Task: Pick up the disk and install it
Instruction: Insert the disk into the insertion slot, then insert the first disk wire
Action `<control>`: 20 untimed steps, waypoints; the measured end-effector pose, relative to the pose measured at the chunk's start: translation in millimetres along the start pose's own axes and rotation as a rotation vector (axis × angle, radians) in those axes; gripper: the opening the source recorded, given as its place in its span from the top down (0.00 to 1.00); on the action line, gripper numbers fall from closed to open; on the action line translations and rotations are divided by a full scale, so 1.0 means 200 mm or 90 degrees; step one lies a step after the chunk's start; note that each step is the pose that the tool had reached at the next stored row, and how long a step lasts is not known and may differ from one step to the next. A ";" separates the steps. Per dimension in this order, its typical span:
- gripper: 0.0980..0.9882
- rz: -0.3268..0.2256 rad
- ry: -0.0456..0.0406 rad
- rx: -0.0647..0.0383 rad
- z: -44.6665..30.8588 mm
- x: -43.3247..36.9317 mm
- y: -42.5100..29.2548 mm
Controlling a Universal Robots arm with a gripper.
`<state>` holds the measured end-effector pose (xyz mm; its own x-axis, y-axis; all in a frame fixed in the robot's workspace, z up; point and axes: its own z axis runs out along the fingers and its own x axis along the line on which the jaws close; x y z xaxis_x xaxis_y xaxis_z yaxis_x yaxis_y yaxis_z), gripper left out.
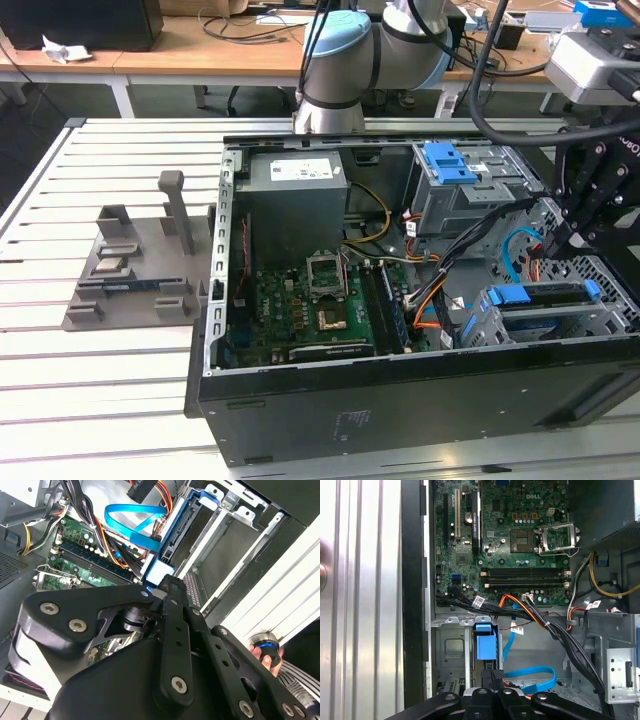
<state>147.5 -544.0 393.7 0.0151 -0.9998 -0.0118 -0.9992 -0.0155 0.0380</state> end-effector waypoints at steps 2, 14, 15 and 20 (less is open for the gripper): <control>0.99 0.000 0.0000 0.000 0.001 0.000 0.000; 0.99 0.000 0.0028 -0.001 0.007 -0.077 -0.156; 0.99 0.000 0.0041 -0.001 0.015 -0.095 -0.163; 0.99 0.000 0.0098 -0.001 0.057 -0.222 -0.236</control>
<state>193.6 -498.8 381.1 0.0150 -0.9999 0.0035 -0.9991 -0.0148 0.0400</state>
